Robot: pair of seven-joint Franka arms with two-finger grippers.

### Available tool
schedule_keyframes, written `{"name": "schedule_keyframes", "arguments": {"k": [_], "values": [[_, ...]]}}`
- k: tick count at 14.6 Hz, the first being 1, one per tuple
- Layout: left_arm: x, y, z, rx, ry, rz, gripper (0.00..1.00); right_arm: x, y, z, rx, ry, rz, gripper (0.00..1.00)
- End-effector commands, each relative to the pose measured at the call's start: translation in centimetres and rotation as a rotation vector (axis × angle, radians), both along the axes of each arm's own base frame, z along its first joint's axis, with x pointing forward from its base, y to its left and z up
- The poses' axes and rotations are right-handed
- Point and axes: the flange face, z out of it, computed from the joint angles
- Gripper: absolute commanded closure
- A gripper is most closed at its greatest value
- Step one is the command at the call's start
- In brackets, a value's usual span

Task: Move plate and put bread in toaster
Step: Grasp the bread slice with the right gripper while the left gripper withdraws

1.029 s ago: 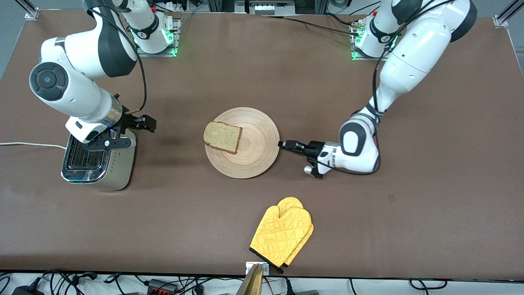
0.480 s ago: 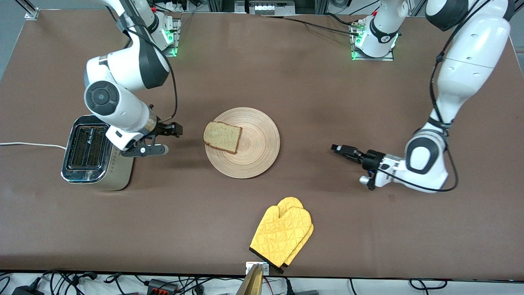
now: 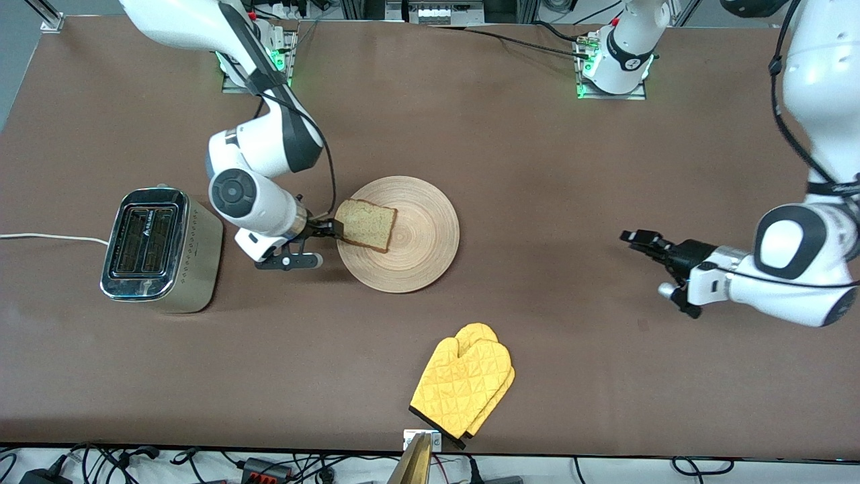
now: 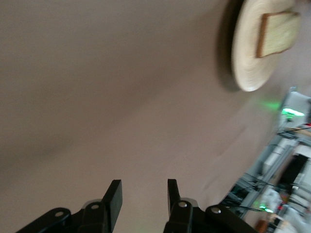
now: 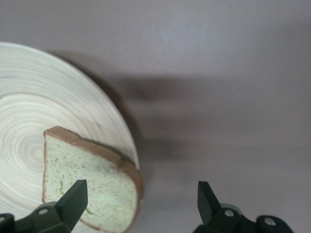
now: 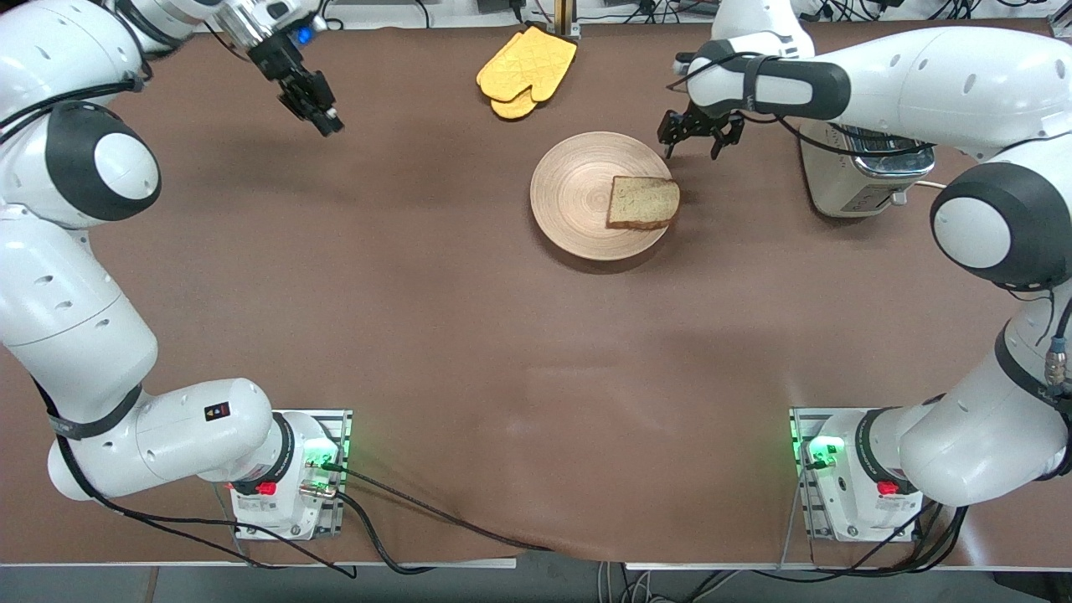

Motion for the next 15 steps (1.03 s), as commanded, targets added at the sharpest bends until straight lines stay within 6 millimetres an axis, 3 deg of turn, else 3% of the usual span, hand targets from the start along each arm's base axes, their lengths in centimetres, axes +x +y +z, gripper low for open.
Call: {"name": "schedule_keyframes", "arguments": {"k": [1, 6, 9, 10, 12, 13, 14, 15], "values": [[-1.8, 0.8, 6.8, 0.172, -0.024, -0.005, 0.55, -0.7, 0.8, -0.7, 0.002, 0.040, -0.064, 0.02], [-3.5, 1.8, 15.0, 0.396, -0.137, -0.005, 0.51, -1.7, 0.7, -2.8, 0.020, 0.145, -0.112, 0.11], [-4.3, 1.5, 17.1, 0.443, -0.158, -0.018, 0.48, -1.7, 0.8, -3.5, 0.031, 0.154, -0.125, 0.11], [-4.7, 1.6, 18.2, 0.449, -0.171, -0.014, 0.34, -1.8, 0.7, -3.7, 0.028, 0.160, -0.126, 0.12], [-5.3, 1.4, 18.9, 0.453, -0.153, -0.023, 0.32, -1.9, 0.7, -4.0, 0.024, 0.172, -0.126, 0.15], [-5.6, 1.4, 19.3, 0.457, -0.149, -0.025, 0.20, -2.1, 1.0, -4.2, 0.023, 0.175, -0.122, 0.15], [-6.1, 1.2, 20.1, 0.457, -0.152, -0.035, 0.00, -2.3, 1.3, -4.3, 0.024, 0.179, -0.117, 0.17], [-6.3, 0.9, 20.5, 0.463, -0.153, -0.039, 0.00, -2.4, 1.4, -4.6, 0.020, 0.182, -0.113, 0.18]]}}
